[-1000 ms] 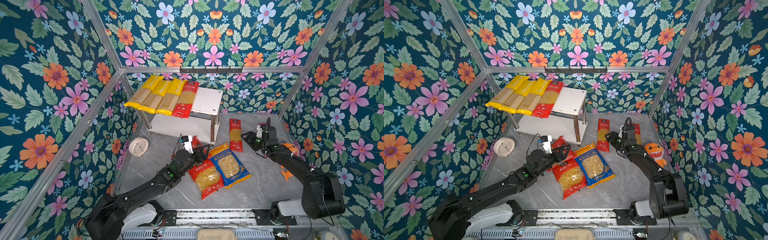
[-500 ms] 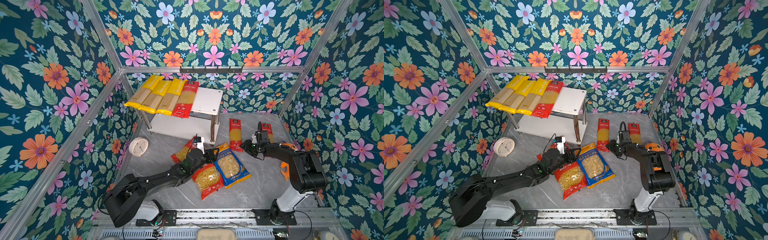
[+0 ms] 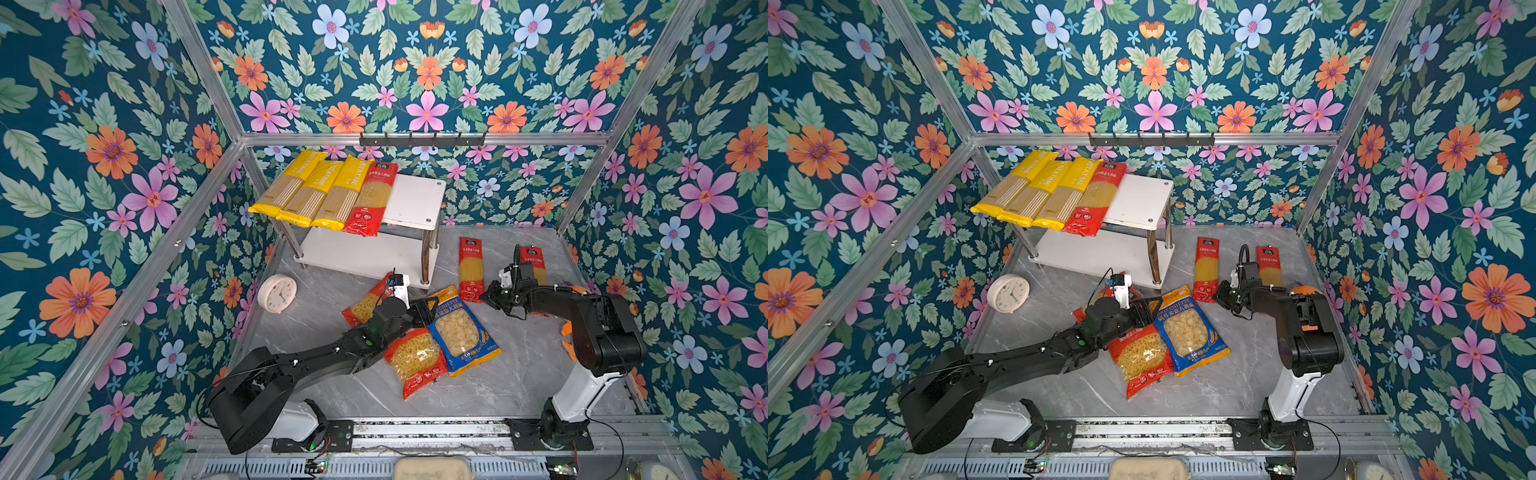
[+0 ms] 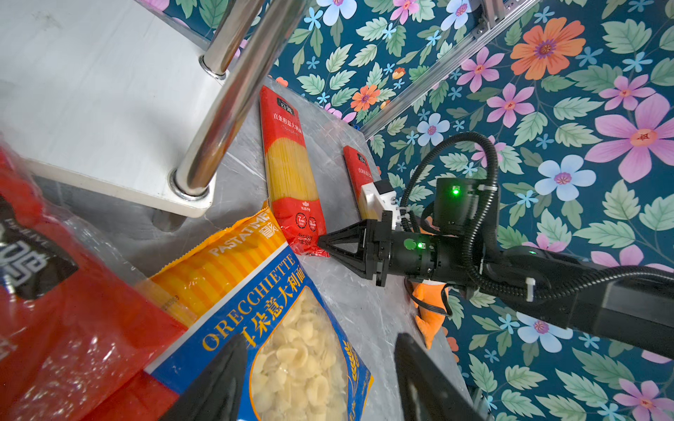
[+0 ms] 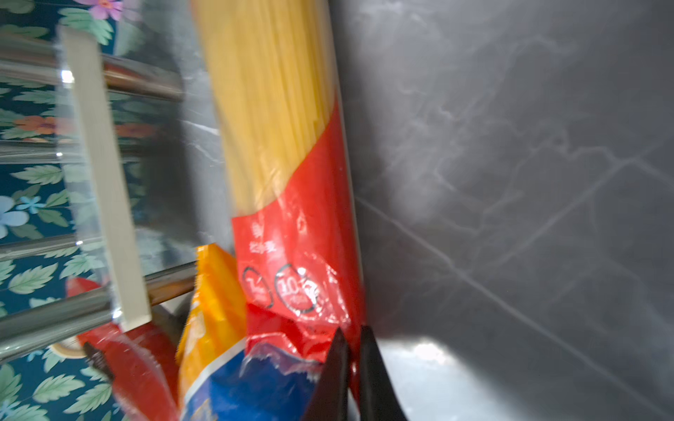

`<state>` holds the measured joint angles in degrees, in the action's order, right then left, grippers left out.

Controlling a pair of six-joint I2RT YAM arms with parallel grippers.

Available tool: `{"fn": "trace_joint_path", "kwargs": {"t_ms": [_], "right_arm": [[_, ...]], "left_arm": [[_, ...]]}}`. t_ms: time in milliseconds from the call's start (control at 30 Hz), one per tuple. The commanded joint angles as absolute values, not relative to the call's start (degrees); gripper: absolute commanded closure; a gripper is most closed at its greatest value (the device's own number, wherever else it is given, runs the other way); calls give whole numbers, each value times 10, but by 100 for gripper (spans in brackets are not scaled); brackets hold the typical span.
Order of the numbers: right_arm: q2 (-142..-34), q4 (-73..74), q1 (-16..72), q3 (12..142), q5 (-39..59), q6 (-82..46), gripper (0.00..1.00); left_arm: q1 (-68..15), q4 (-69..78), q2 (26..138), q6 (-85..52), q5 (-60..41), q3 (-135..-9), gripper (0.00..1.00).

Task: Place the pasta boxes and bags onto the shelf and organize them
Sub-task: 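Grasp the red spaghetti pack with the right gripper and lift it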

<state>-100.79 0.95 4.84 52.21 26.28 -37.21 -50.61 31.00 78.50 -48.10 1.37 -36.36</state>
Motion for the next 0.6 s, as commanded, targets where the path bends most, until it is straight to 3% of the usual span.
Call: {"fn": "trace_joint_path", "kwargs": {"t_ms": [0,333,567], "right_arm": [[-985,10,46,537,285,-386,95],[-902,39,43,569,336,-498,100],[-835,139,79,510,341,-625,100]], "left_arm": [[-505,321,784,-482,19,-364,34],[-506,326,782,-489,18,-364,34],[-505,321,765,-481,38,-360,34]]}}
